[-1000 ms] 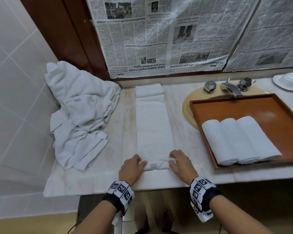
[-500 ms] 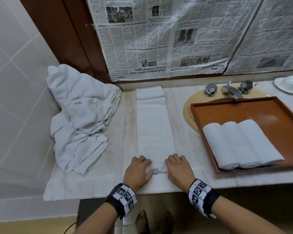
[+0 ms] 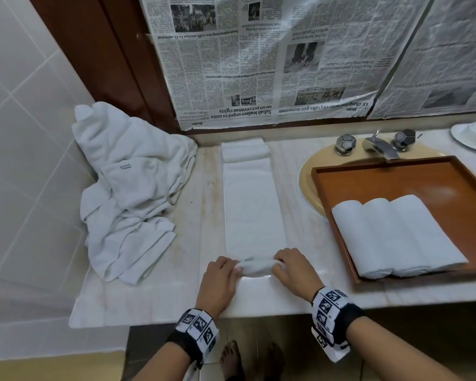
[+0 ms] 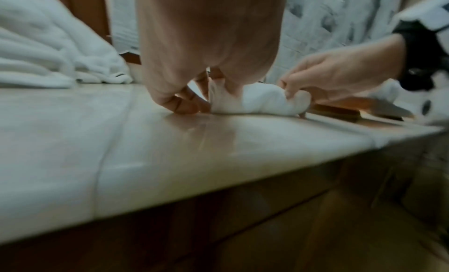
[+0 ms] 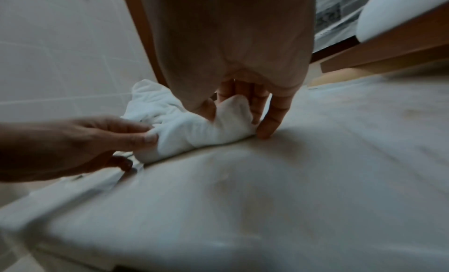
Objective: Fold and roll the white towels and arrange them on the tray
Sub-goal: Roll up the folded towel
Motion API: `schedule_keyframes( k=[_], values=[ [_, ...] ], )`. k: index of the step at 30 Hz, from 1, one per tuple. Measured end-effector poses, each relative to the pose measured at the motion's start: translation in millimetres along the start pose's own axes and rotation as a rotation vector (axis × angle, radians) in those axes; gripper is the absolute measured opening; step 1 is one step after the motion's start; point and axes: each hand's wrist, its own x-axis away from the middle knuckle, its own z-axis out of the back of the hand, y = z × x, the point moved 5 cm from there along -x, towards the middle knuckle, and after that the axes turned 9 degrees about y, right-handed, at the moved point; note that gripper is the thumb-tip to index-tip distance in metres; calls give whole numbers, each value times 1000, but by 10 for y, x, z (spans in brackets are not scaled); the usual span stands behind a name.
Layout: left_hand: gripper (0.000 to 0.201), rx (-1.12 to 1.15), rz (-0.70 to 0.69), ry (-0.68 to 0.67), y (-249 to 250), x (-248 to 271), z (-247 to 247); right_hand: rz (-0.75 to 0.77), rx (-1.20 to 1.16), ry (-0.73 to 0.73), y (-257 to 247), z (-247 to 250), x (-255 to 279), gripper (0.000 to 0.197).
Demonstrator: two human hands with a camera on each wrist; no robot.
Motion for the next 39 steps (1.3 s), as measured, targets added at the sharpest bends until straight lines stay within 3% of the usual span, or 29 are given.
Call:
schedule_keyframes(
  k=[3, 6, 9, 11, 15, 19, 22, 25, 27, 30, 34, 39],
  values=[
    [30, 96, 63, -6, -23, -92, 64, -60, -147, 61, 92, 7, 2, 9],
    [15, 167, 226, 60, -43, -154, 147, -67, -213, 168, 124, 47, 16, 16],
    [23, 222, 465, 119, -141, -215, 174, -68, -210, 212, 143, 68, 8, 18],
    [27, 227, 528, 105, -146, -273, 165, -52, -173, 226, 116, 86, 6, 16],
    [25, 109, 422, 131, -45, -317, 185, 54, 61, 162, -16, 5, 12, 18],
    [8, 22, 91, 108, 112, -273, 116, 196, 283, 123, -70, 19, 17, 24],
    [23, -43, -70, 10, 156, -179, -6, 205, 348, 46, -74, -2, 19, 39],
    [47, -134, -93, -63, 134, -144, -63, 200, 303, 71, -100, -29, 27, 32],
    [52, -161, -71, -78, 128, -173, -48, 143, 200, 76, -78, -29, -1, 21],
    [62, -105, -22, -109, 102, -233, -18, 67, 35, 74, -4, 8, -27, 22],
    [51, -118, 17, -154, 74, -250, -5, -3, -82, 19, 89, 74, -38, 25],
    [33, -12, 167, -76, 21, -208, 89, -78, -154, 18, 157, 153, -49, 27]
  ],
)
